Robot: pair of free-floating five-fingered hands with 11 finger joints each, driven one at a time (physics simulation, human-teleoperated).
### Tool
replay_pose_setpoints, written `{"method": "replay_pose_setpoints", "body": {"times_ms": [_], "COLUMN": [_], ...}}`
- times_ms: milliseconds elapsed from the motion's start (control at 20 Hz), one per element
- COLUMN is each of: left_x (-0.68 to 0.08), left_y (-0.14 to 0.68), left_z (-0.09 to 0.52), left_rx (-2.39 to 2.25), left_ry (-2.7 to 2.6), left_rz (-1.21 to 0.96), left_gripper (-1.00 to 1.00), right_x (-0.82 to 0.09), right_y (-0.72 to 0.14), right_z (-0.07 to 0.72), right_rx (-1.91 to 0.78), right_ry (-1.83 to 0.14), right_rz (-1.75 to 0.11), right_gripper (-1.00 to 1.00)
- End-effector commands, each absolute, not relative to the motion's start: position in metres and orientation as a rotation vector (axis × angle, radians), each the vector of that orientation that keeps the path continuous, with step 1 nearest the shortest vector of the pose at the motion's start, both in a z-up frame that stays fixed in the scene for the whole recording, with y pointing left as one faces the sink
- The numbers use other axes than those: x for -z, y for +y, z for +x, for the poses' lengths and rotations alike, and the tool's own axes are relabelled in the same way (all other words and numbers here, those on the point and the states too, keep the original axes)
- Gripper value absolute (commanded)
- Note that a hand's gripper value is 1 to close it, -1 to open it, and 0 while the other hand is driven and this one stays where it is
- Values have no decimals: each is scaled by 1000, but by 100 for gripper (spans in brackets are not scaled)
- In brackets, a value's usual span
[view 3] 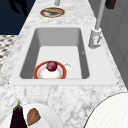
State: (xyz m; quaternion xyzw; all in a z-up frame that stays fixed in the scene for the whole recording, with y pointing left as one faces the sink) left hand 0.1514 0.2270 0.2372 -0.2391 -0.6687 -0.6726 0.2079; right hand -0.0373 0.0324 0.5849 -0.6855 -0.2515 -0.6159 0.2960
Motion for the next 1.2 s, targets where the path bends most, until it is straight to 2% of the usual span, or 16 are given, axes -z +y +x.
{"method": "replay_pose_setpoints", "body": {"times_ms": [0,600,700,850,1150], "left_x": [-237,-237,-237,-237,-237], "left_y": [227,227,227,227,227], "left_z": [151,151,151,151,151], "left_rx": [1872,1872,1872,1872,1872], "left_ry": [-1861,-1861,-1861,-1861,-1861], "left_rz": [-666,-666,-666,-666,-666], "left_gripper": [0,0,0,0,0], "right_x": [-571,-557,-556,-554,-554], "right_y": [53,88,104,101,108], "right_z": [-65,-40,-27,-28,35], "right_rx": [1623,1573,1614,1737,1797], "right_ry": [-748,-848,-786,-742,-544], "right_rz": [-1862,-1979,-2046,-2036,-2191], "right_gripper": [-100,-100,-100,-100,-100]}}
